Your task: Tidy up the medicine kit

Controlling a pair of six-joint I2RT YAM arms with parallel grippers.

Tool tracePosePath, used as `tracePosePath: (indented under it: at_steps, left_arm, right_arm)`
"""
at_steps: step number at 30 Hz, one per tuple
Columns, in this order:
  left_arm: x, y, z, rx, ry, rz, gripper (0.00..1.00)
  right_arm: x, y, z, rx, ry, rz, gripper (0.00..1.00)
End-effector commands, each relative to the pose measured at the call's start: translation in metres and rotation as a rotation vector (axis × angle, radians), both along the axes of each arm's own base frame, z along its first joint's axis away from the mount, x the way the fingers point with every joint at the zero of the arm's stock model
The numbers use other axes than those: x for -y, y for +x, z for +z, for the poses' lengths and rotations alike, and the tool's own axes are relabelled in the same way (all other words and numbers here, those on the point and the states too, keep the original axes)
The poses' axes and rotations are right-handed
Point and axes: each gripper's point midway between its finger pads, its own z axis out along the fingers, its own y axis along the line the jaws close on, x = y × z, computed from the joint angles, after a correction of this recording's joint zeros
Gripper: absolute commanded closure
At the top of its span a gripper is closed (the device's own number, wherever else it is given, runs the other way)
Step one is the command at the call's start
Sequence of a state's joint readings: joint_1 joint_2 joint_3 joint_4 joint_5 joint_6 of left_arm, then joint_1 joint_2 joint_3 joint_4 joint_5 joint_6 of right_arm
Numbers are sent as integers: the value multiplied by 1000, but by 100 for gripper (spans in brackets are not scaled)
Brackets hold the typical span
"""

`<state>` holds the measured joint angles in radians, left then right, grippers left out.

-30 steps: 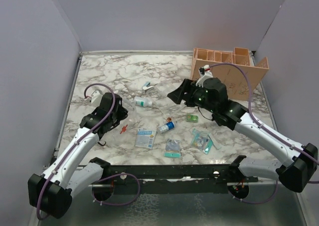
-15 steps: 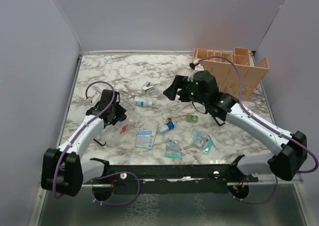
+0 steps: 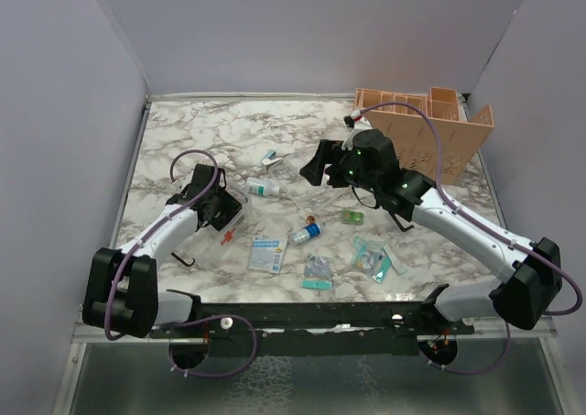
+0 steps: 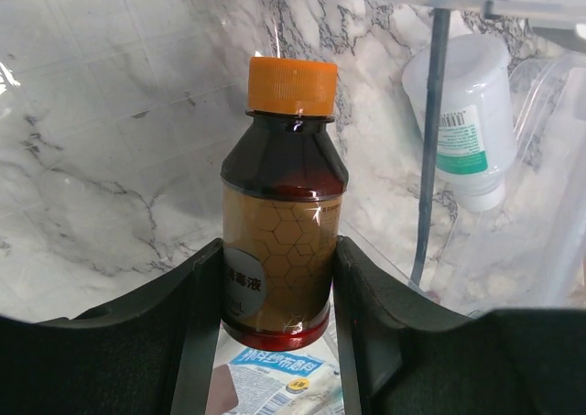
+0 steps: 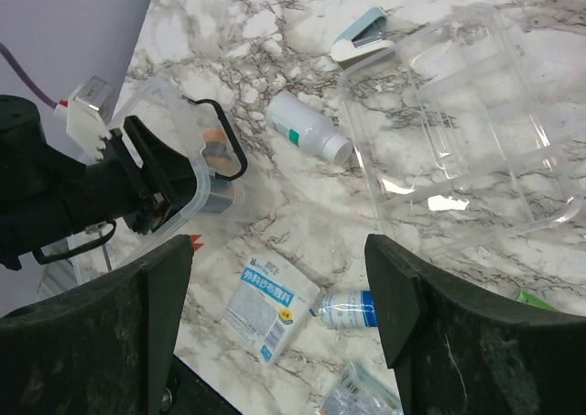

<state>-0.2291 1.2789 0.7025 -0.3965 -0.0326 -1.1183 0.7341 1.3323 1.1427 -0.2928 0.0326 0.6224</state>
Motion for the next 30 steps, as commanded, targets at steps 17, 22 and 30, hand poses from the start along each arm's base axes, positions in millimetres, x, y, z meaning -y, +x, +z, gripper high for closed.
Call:
tracePosePath:
  at_steps: [17,22,30]
  left_arm:
    - [10,7,-7,-16,-2,-125,43]
    - [5,8,-7,-4,32,-129,50]
    - [26,-2,-3,-17,-68,-220,71]
  right_arm:
    - [-4,3,1,-5,-7,-2,26]
    - [-3,1,-2,-18,-3,-8,26]
    - [-2,-2,-4,-32,9,-14,27]
